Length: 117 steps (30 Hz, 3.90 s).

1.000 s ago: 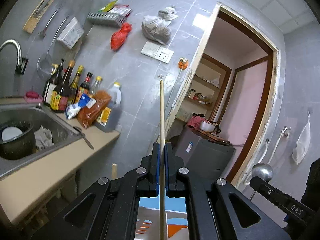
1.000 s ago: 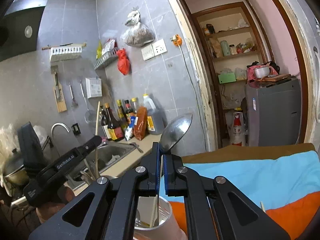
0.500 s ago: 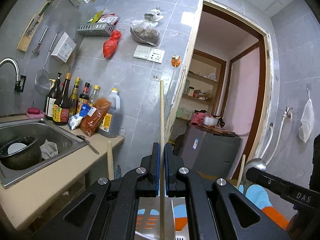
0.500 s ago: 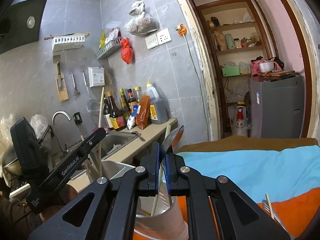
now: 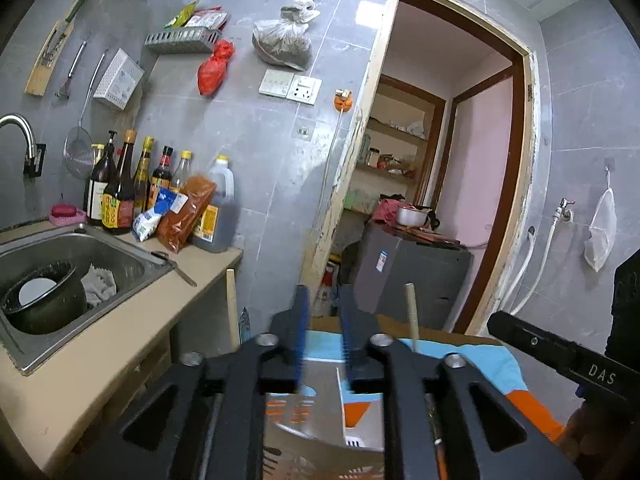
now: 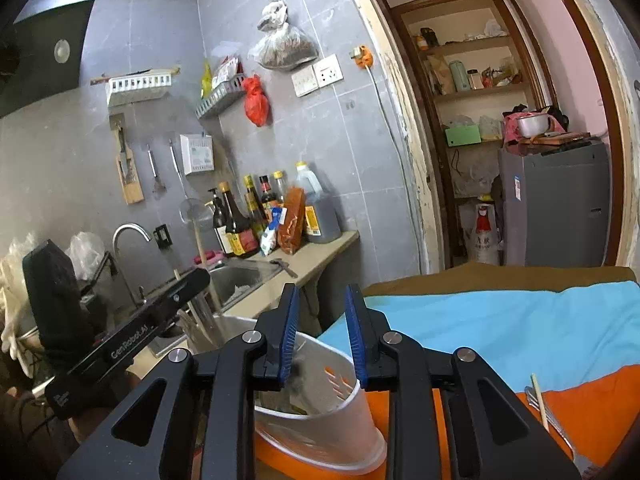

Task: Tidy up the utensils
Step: 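Open both tools to drop the chopstick and spoon into the holder, then move both open tools back to the last chopstick and fork, then close the right tool on the silver fork while the left tool grasps the wooden chopstick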

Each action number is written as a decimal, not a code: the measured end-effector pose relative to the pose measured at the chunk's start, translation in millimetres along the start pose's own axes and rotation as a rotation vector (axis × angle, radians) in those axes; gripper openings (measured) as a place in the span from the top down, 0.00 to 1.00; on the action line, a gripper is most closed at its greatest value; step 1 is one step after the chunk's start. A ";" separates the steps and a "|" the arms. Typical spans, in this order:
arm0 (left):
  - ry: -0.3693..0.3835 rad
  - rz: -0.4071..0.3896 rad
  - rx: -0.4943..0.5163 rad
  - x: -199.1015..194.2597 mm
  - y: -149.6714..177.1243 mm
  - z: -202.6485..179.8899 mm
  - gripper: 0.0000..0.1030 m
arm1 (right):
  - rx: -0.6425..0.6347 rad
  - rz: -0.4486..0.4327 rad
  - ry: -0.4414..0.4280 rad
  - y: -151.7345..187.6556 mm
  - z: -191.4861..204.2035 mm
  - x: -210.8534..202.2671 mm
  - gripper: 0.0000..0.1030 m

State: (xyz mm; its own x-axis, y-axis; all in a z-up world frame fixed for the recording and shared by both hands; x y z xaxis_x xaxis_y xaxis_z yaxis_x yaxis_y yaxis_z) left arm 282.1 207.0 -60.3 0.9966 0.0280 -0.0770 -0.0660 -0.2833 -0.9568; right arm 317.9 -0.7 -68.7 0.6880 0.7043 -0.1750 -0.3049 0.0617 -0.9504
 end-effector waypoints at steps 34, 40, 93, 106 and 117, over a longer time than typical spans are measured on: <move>0.133 0.172 0.142 -5.3 43.2 -188.7 0.04 | 0.007 -0.044 0.400 -17.4 -143.5 -169.2 0.00; 0.136 0.259 0.155 12.0 79.7 -210.9 0.04 | 0.041 0.052 0.431 12.5 -178.7 -177.7 0.00; 0.137 0.819 0.103 154.9 183.3 -229.8 0.60 | 0.137 0.538 0.360 89.2 -231.4 -104.8 0.93; 0.142 0.852 0.102 175.1 188.1 -231.2 0.90 | 0.102 0.552 0.336 87.0 -231.4 -87.6 0.92; 0.134 0.860 0.047 158.7 186.1 -214.5 0.98 | 0.148 0.545 0.341 89.0 -229.7 -89.6 0.93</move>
State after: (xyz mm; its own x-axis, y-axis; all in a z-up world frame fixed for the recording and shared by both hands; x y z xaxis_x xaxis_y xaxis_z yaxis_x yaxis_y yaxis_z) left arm 438.4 -46.9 -190.4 0.5970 -0.2912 -0.7476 -0.7975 -0.1144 -0.5923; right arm 380.4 -220.8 -196.7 0.5717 0.4003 -0.7162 -0.7395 -0.1267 -0.6611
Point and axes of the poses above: each gripper's, at about its wrist camera, not at the fingertips, and x roughly the way its jaws point, z to its left, y to its underside, the point moved 1 cm from there along x, roughly the way its jaws point, and after that the axes turned 5 degrees about -z, right-handed, at the moved point
